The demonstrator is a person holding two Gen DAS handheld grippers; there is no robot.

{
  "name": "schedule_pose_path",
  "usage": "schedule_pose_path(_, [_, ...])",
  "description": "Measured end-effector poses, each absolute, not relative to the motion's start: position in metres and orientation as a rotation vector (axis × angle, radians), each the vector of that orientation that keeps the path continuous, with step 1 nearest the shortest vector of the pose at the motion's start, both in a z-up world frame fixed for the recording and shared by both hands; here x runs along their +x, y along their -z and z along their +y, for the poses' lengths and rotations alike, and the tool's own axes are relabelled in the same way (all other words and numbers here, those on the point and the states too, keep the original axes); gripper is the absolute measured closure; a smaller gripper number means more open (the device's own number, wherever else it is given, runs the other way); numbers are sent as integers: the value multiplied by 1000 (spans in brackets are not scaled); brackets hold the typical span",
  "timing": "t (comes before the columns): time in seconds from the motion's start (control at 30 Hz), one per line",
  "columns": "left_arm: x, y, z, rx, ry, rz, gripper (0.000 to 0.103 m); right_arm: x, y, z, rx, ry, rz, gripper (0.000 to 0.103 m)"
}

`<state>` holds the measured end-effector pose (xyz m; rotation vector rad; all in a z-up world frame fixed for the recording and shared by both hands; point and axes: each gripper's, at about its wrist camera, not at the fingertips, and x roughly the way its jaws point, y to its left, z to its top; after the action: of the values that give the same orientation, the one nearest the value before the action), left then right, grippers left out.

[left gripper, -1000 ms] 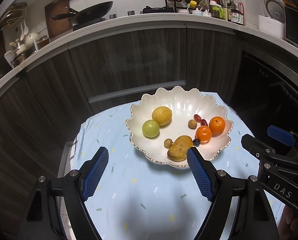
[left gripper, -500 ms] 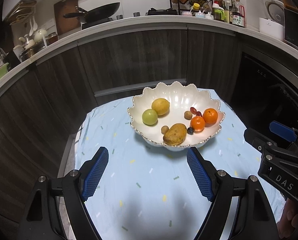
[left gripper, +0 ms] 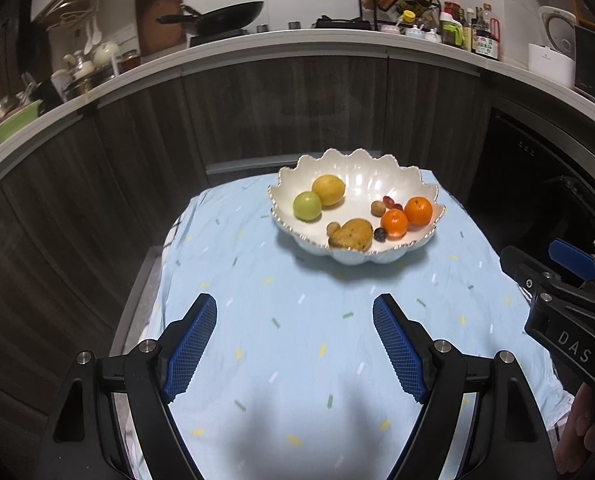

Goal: Organize fruits

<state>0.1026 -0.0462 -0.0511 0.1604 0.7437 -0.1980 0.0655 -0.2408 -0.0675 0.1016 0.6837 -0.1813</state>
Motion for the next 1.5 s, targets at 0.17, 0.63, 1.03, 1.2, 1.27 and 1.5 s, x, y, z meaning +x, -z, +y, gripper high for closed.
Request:
schedule_pose_path(0.17, [86, 58, -37, 132, 164, 762, 23, 54, 72, -239, 85, 180, 692, 34])
schedule_pose_path(0.63, [61, 61, -33, 113, 132, 751, 23, 34, 77, -240, 89, 181, 687, 34])
schedule_pose_path(1.03, [60, 60, -35, 113, 136, 754, 23, 34, 75, -242, 99, 178, 685, 34])
schedule_pose_path(1.2, [60, 60, -35, 113, 137, 755, 23, 34, 75, -242, 101, 178, 686, 34])
schedule_pose_path(1.27, [60, 60, -35, 114, 136, 755, 23, 33, 75, -242, 100, 178, 685, 34])
schedule_pose_path(1.5, [61, 60, -34, 118, 128, 753, 24, 33, 75, -242, 101, 178, 685, 34])
